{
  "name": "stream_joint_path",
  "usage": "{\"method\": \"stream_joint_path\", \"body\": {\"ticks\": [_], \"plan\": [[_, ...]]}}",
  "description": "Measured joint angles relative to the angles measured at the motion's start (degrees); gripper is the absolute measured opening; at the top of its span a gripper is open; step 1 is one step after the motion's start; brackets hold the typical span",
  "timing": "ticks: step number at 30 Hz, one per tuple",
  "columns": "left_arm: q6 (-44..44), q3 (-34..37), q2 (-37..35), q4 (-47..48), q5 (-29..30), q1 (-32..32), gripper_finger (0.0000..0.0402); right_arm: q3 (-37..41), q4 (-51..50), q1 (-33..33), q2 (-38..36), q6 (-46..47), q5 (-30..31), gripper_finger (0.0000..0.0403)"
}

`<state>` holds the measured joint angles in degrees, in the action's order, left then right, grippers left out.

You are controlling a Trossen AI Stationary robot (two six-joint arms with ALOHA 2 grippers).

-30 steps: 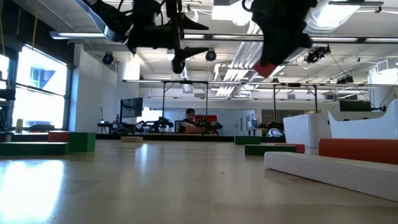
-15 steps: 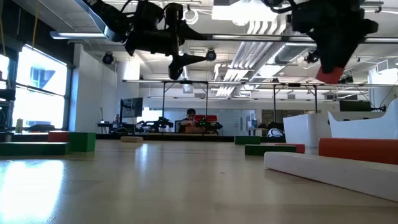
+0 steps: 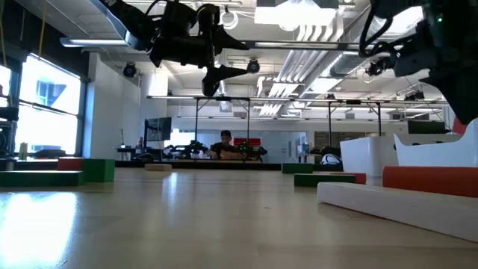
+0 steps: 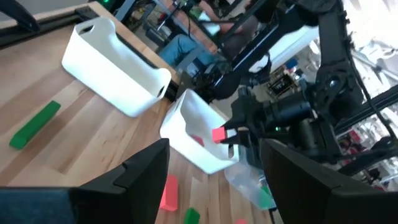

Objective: Sort & place blocks by color
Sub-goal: Put the orange block into the bottom white bin, then put the green block into the transparent bin

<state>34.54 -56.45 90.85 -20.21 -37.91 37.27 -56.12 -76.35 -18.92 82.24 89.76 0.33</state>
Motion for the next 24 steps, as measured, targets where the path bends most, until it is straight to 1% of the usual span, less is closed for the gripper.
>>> {"method": "stream_joint_path", "body": {"ticks": [2,6,8,10,13,16,19,22,24], "plan": [[-1.83,0.00,0.00,1.32,0.00,-0.39,0.0239,0.91,0.99,0.02,0.00,0.12,-0.73,0.0117],[-5.38,0.00,0.00,4.05,0.17,-1.09,0.0239,1.18,1.70,0.04,0.00,0.11,-0.84,0.0169],[-7.13,0.00,0.00,5.14,0.38,-1.42,0.0239,1.18,1.68,0.04,0.00,0.19,-0.70,0.0189],[-9.12,0.00,0.00,6.28,1.84,-1.79,0.0239,1.18,1.83,0.04,0.00,0.38,-0.40,0.0200],[-12.53,0.00,-0.42,8.78,4.66,-2.20,0.0239,1.18,3.11,0.17,0.00,0.82,-0.40,0.0205],[-17.95,-1.27,-1.65,14.88,9.39,-2.68,0.0239,1.16,4.57,0.28,0.00,2.99,-0.17,0.0206],[-25.32,-3.74,-3.02,24.08,16.63,-3.29,0.0239,0.30,5.31,0.28,0.00,4.20,1.38,0.0207],[-30.86,-6.33,-4.21,30.72,23.33,-4.10,0.0239,-1.77,5.20,0.33,0.00,4.45,4.97,0.0208],[-32.35,-7.27,-4.92,33.97,25.84,-4.41,0.0239,-3.88,5.35,0.33,-0.02,4.00,8.64,0.0208]]}}
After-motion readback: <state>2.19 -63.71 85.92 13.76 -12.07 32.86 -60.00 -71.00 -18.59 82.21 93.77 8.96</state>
